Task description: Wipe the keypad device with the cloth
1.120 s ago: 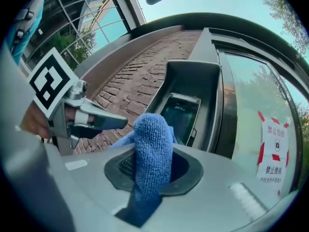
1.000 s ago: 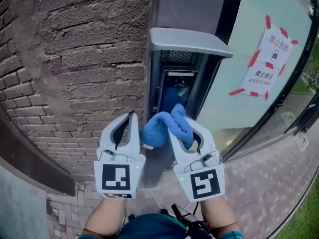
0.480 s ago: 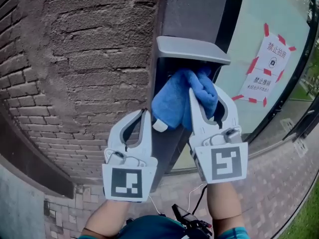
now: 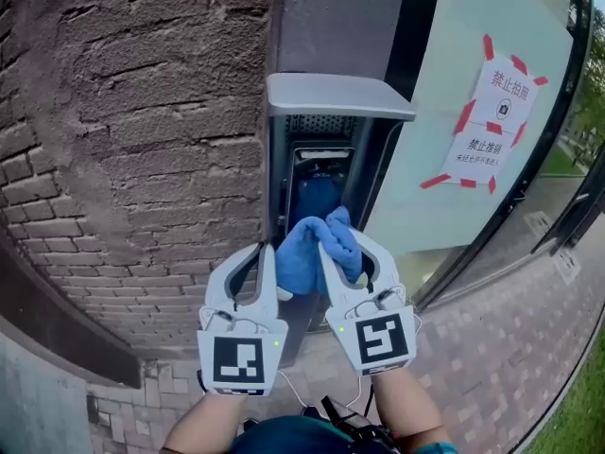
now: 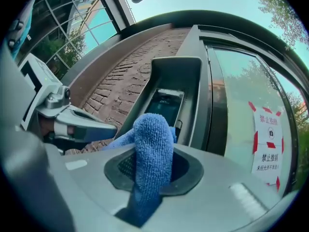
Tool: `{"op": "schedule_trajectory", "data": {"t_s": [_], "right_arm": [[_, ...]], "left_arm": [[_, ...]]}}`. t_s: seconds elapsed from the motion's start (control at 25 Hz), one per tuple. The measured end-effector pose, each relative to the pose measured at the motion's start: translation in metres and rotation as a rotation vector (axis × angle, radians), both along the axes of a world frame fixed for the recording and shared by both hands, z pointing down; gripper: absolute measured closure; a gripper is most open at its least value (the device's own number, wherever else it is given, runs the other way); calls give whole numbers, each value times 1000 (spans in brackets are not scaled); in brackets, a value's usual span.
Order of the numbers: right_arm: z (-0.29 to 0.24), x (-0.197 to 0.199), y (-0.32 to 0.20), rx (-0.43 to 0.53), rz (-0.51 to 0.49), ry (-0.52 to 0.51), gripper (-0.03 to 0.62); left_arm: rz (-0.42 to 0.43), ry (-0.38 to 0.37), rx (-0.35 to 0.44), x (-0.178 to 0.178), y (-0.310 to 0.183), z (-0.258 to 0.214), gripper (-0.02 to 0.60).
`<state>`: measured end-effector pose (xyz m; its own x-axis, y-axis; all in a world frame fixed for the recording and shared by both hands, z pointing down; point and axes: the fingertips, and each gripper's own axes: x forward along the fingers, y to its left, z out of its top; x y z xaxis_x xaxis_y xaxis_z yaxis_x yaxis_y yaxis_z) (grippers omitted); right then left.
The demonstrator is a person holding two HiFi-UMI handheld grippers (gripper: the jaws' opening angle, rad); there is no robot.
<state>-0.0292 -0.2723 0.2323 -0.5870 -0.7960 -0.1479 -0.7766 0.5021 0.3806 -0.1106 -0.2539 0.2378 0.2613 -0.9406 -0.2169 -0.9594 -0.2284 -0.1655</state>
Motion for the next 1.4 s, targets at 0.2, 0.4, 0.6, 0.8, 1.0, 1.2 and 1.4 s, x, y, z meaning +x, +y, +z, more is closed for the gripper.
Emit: {"op": "schedule_trajectory", "data": {"t_s": [0.2, 0.4, 0.6, 0.8, 1.0, 1.2, 1.4], "right_arm": [[-32, 11, 10, 33, -2, -71, 525], [-138, 34, 28, 304, 85, -89, 525], [-164, 27, 14, 392, 132, -33, 525], [-124, 28, 6, 306, 118, -72, 525], [-60, 25, 0, 183, 105, -47, 525], [-13, 23, -3, 33, 91, -17, 526], [-50, 20, 18, 53, 68, -28, 525]], "left_arm": [[13, -6, -19, 6, 4, 10, 591], [32, -14, 25, 14, 10, -8, 591], [40, -28, 49, 20, 14, -19, 591], [38, -25, 25, 18, 13, -9, 591], [41, -23, -8, 14, 9, 4, 591], [51, -13, -61, 13, 9, 17, 591], [36, 0, -133, 7, 14, 30, 591]]}}
